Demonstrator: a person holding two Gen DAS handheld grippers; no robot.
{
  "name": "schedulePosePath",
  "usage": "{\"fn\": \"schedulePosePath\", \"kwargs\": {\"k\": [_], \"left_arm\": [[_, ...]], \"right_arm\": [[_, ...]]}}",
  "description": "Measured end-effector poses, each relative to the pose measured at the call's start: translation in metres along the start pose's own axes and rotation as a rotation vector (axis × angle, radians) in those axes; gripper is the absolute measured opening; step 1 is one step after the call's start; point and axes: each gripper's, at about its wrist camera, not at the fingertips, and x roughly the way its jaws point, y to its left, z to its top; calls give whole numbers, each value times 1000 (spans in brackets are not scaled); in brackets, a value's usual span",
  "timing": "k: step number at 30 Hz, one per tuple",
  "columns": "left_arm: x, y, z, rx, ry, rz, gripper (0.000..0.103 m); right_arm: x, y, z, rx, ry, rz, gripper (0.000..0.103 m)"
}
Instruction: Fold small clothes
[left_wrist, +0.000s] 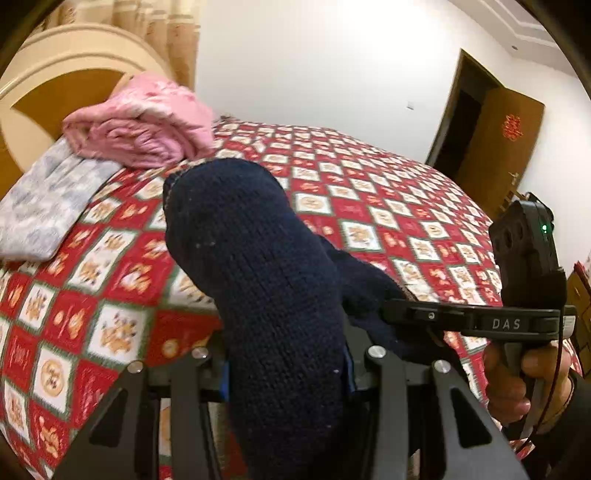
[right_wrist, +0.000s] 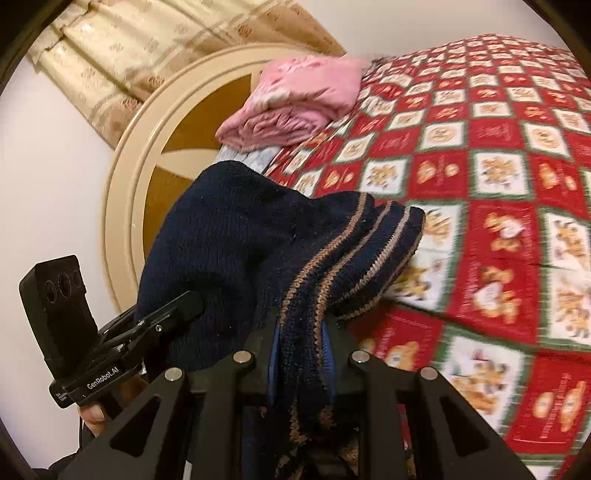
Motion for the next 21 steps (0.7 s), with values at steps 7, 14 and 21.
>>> {"fn": "schedulePosePath", "kwargs": {"k": [7,14,21], "left_arm": [[6,33,-20,-47,27,18,44],[10,46,-31,-58,34,16,44],[11,47,-32,-40,31,28,44]], "right_arm": [[42,14,-10,-17,60,9,20],[58,10,-12,-15,81,0,20],[58,8,-10,-17,82,-3,20]]}}
